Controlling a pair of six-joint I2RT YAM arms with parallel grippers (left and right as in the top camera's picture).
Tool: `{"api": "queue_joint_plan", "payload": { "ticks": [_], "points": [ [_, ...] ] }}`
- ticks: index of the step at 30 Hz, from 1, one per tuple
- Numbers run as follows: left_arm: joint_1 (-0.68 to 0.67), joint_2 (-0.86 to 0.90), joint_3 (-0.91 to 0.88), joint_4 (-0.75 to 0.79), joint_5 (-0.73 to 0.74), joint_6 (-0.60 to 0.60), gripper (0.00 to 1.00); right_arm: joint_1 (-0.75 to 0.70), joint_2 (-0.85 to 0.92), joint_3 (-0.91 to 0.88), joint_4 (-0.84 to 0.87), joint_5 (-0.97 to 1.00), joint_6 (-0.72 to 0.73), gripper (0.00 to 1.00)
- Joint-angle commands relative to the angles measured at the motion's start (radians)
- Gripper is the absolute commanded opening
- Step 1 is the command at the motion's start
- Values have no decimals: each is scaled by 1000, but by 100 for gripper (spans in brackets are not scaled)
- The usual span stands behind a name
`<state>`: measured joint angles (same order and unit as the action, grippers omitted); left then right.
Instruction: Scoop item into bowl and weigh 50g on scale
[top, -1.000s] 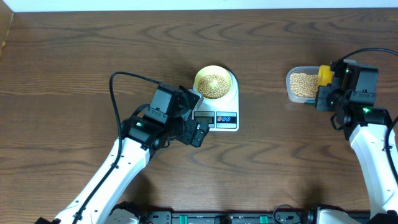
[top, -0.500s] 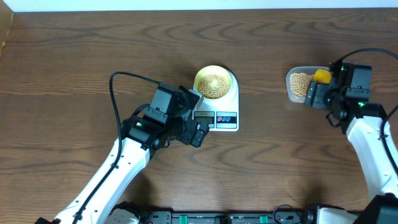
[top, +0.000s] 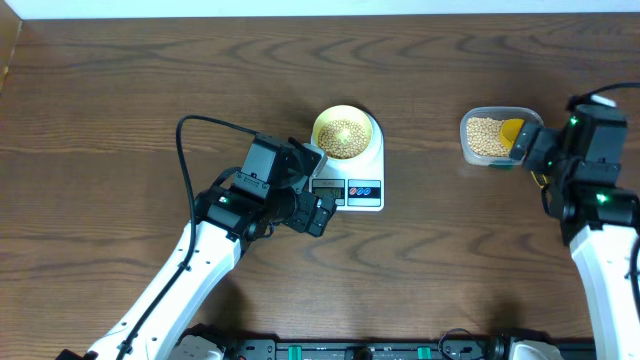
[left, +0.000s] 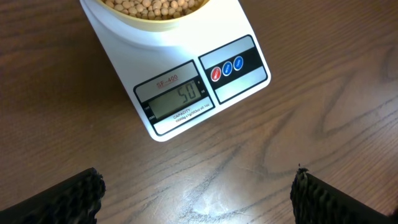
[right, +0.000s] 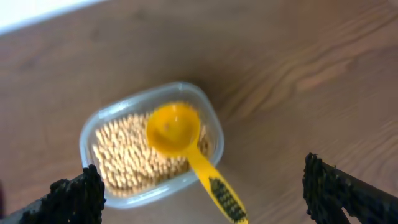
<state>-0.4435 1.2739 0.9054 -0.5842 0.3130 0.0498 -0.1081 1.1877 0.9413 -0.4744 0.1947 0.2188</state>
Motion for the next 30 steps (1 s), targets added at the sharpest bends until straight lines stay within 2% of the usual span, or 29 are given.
{"api": "queue_joint_plan", "payload": {
  "ticks": [1,7,15,23,30],
  "points": [
    [-1,6,15,-2,8,9,98,4,-67,7,45,51,50,99],
    [-1,6,15,-2,8,9,98,5,-190,7,87,52,50,99],
    [-1,6,15,-2,8,10,98,5,-362,7,-74,1,50,99],
    [-1,6,15,-3,8,10,98,4,-386,7,-288,-79,50,99],
    [-1,6,15,-3,8,9,98,4,-381,7,-361,-108,50,99]
  ]
}}
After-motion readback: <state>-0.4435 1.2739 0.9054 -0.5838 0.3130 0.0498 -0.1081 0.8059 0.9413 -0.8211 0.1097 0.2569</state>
